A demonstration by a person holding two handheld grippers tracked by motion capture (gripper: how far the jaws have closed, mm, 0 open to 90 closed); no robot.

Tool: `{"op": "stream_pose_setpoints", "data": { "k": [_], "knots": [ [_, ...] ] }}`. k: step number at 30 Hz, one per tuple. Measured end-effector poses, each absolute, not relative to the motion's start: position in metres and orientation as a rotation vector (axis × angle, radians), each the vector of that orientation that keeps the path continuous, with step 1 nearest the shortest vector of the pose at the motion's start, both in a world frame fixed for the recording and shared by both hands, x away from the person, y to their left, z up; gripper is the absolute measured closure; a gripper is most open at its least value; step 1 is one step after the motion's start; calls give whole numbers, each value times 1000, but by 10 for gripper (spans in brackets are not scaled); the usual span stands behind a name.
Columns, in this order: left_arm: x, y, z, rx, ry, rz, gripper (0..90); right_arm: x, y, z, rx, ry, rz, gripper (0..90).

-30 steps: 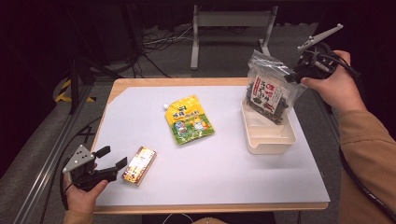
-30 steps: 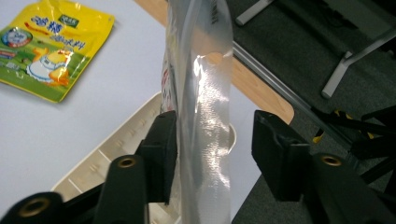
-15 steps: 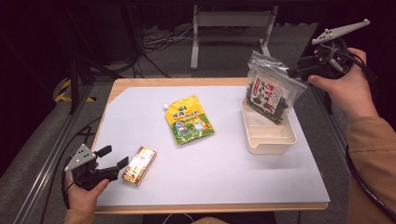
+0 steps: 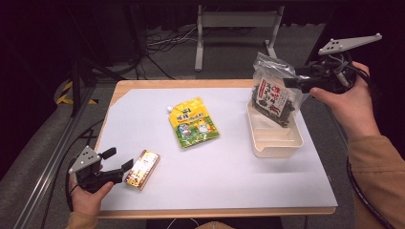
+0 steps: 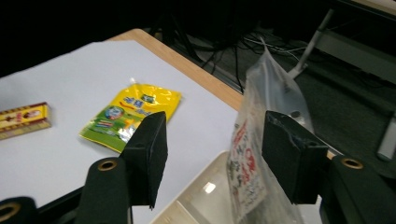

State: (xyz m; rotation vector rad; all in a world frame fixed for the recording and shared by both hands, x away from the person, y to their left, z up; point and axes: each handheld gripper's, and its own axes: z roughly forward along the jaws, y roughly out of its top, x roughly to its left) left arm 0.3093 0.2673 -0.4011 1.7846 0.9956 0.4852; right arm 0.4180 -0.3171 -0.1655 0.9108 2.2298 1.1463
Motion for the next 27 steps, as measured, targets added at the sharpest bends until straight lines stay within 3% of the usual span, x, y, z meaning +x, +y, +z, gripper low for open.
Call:
{"op": "stream_pose_setpoints", "data": {
  "k": [13, 27],
  "knots": [
    [308, 266, -400, 1790, 995, 494, 199, 410, -297, -182, 908, 2272, 1290, 404],
    [293, 277, -401, 1775, 1028, 517, 199, 434, -254, -218, 906, 2373, 1304, 404]
  ]
}}
